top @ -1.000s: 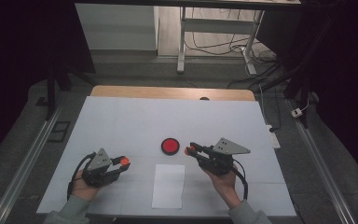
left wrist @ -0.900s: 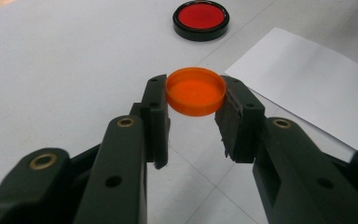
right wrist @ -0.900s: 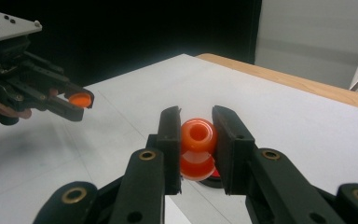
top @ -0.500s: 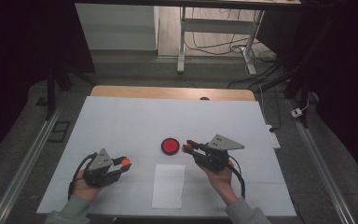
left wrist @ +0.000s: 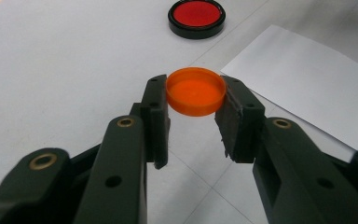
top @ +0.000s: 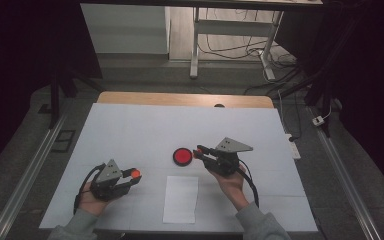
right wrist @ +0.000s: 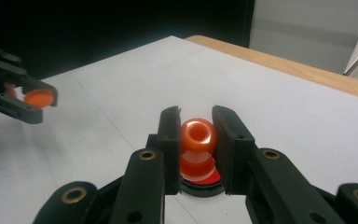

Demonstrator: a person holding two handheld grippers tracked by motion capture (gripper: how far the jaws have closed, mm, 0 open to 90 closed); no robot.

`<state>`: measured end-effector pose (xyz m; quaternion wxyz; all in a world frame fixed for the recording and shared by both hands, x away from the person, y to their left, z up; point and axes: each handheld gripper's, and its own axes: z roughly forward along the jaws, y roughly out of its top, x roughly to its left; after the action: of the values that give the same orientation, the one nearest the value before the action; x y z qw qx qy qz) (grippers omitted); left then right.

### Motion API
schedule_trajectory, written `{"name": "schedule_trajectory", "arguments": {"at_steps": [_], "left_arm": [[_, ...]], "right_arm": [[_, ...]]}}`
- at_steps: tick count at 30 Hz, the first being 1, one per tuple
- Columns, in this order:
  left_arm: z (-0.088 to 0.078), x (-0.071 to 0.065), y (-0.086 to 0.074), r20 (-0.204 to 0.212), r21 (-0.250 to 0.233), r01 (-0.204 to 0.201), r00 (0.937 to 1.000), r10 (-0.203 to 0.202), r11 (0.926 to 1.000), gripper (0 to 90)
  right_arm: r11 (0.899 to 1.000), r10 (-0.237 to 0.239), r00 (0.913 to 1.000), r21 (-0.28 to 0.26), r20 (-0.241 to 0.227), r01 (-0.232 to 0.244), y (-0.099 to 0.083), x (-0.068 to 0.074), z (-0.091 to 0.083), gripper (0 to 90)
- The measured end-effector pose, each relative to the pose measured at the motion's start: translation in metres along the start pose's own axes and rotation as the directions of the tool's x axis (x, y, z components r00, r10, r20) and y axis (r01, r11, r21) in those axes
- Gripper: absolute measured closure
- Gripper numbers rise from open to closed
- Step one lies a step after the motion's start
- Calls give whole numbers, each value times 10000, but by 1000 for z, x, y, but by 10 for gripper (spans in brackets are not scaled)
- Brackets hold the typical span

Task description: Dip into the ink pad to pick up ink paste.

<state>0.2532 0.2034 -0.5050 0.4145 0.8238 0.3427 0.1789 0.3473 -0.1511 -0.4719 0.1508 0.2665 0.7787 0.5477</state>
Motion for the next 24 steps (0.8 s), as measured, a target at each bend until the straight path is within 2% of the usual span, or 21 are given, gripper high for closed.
{"name": "schedule_trajectory", "arguments": {"at_steps": [7,10,24], "left_arm": [[0,0,0,24,13,15,10000,-15,10000,650],[1,0,0,26,29,9,10000,-9,10000,651],[1,0,0,59,66,-6,10000,6,10000,650]], "right_arm": [[9992,135,9999,383,68,-138,-2,-5,19,725],[9985,32,10000,548,49,-34,-4,-5,27,725],[9959,133,9998,890,151,-146,-5,-10,47,725]]}}
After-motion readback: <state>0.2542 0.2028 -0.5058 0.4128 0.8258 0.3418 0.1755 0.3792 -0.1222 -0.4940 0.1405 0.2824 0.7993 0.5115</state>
